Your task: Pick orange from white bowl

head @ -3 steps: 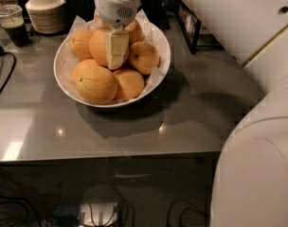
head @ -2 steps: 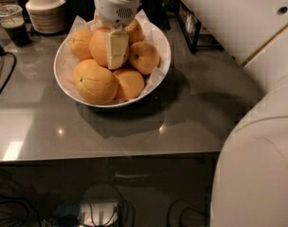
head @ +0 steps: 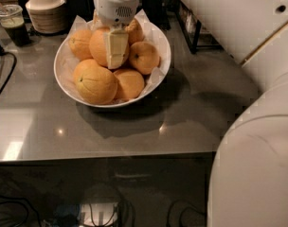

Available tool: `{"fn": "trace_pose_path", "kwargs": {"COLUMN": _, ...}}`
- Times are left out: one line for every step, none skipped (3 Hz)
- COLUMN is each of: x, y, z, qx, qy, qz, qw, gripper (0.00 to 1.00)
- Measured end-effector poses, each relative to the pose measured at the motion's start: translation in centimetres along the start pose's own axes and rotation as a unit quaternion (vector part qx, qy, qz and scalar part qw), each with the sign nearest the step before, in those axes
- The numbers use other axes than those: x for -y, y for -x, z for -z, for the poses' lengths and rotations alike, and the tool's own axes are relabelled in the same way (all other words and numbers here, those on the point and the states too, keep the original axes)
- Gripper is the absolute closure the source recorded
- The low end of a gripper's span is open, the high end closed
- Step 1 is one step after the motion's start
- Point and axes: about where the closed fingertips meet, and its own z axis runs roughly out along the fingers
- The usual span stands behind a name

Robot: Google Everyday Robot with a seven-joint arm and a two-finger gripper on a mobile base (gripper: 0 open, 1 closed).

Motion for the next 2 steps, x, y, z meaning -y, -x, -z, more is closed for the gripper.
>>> {"fn": "trace_pose_path", "kwargs": {"x": 0.5, "y": 3.7, "z": 4.8, "qx": 0.012, "qy": -0.084, "qz": 0.006, "qw": 0.9964, "gripper": 1.0}}
{"fn": "trace_pose_path", "kwargs": {"x": 0.3, "y": 6.3, "z": 8.7, "qx": 0.021, "qy": -0.149, "qz": 0.015, "qw": 0.9885, "gripper": 1.0}}
